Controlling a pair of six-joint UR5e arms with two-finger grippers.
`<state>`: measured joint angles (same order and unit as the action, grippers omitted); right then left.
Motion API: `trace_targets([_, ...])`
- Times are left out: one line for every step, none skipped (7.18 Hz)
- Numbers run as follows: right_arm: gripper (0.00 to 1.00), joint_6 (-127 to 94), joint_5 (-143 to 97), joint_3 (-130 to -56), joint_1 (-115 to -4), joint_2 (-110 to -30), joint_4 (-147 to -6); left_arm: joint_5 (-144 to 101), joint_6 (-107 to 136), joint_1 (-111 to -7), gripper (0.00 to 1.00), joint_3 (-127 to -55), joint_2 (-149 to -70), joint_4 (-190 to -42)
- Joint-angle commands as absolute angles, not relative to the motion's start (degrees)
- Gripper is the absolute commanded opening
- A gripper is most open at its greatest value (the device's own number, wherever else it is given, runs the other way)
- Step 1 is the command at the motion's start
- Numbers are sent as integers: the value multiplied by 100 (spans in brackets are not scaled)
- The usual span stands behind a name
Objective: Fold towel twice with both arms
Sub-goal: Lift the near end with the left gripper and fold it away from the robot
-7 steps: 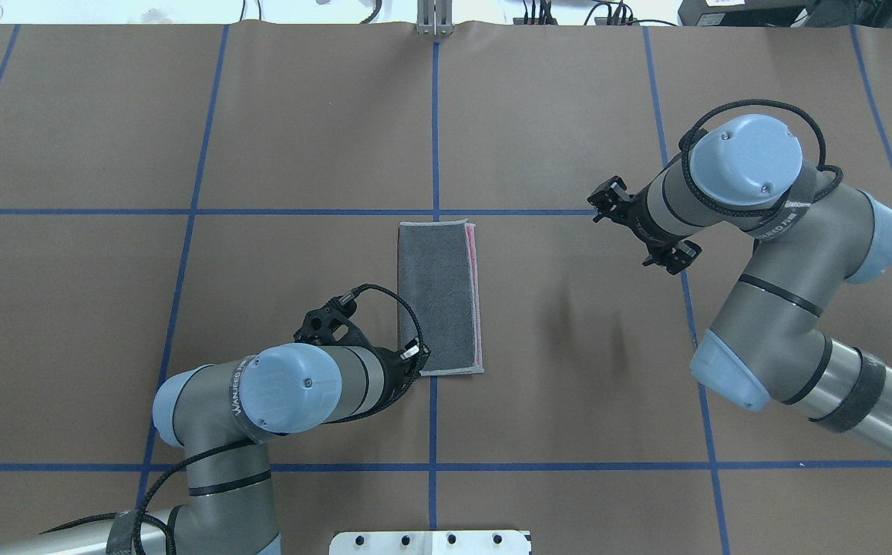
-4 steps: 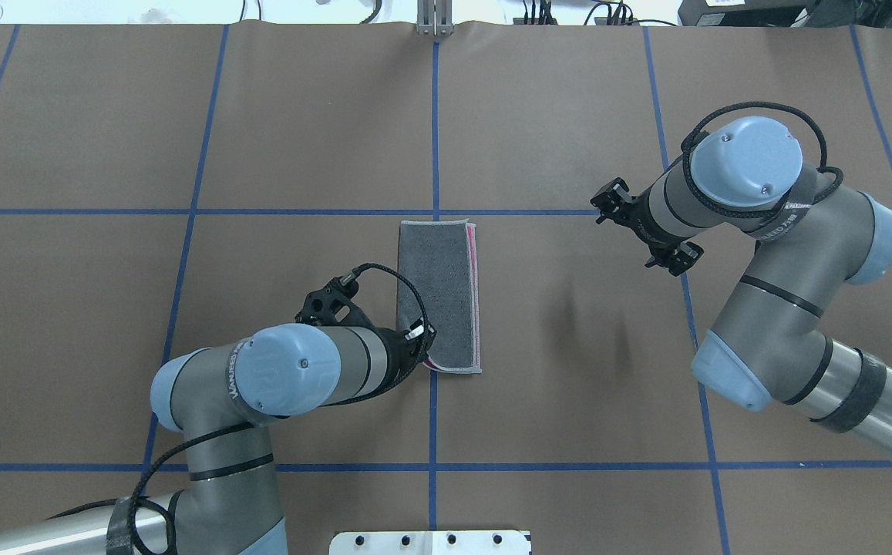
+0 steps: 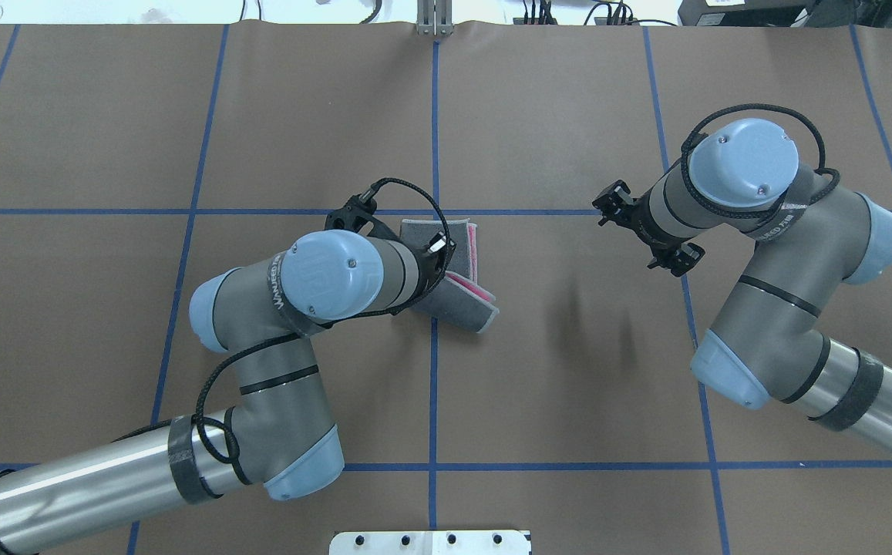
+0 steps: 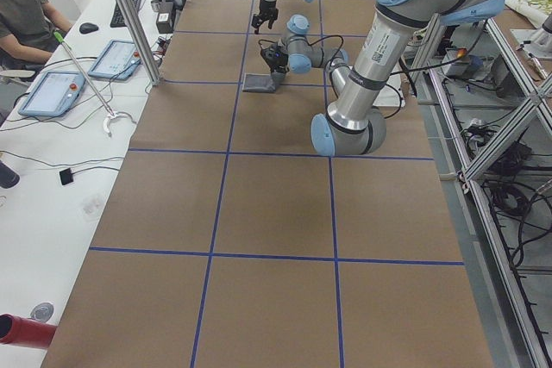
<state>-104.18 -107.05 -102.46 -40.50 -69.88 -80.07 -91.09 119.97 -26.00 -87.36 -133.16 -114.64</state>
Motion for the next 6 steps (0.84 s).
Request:
trace_targets([100, -10406, -10705, -10169, -4043, -6979, -8007, -9140, 11971, -2960, 0, -8176, -13605, -11513])
trace_targets([100, -10415, -10705, -10169, -4043, -6979, -8007, -9184, 11962, -3023, 0, -8078, -13614, -11522])
trace_targets([100, -10406, -10705, -10160, -4043, -6979, -7998, -9219, 11962, -3058, 0, -8042, -13614, -11522])
trace_targets([100, -10415, -10696, -10160, -4034, -6979, -7998, -9228, 11962, -3067, 0, -8042, -13614, -11540])
trace_targets([100, -10415, -10679, -10151, -4025, -6979, -8007, -9229, 11962, -3067, 0, -7990, -13614, -11557])
trace_targets([100, -10415, -10679, -10151, -4008, -6979, -7998, -9229, 11953, -3067, 0, -7841, -13614, -11758])
